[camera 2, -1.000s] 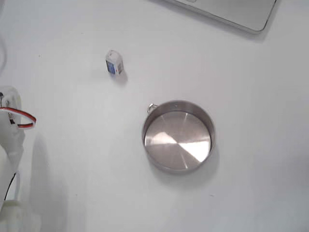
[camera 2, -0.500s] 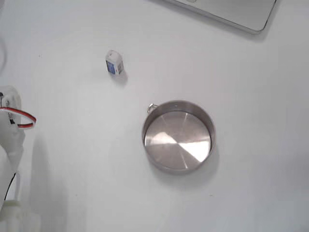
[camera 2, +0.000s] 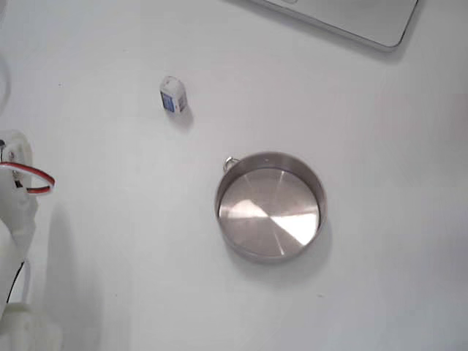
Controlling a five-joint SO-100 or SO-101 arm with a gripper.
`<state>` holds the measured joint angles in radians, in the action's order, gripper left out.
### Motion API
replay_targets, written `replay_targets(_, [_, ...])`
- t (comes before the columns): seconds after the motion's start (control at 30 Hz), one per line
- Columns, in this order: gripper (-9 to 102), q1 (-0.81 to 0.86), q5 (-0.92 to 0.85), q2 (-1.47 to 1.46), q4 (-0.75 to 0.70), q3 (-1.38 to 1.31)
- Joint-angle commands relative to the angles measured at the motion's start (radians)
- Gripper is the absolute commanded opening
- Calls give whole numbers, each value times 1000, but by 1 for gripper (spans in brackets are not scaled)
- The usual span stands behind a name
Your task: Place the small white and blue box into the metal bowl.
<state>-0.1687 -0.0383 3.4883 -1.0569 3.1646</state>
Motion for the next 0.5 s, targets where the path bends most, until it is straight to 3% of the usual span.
replay_targets(0.0, [-5,23,12,17,0,44])
replay_targets(0.33, [-5,74,12,-114,18,34])
replay_targets(0.47, [-5,137,38,-288,267,35])
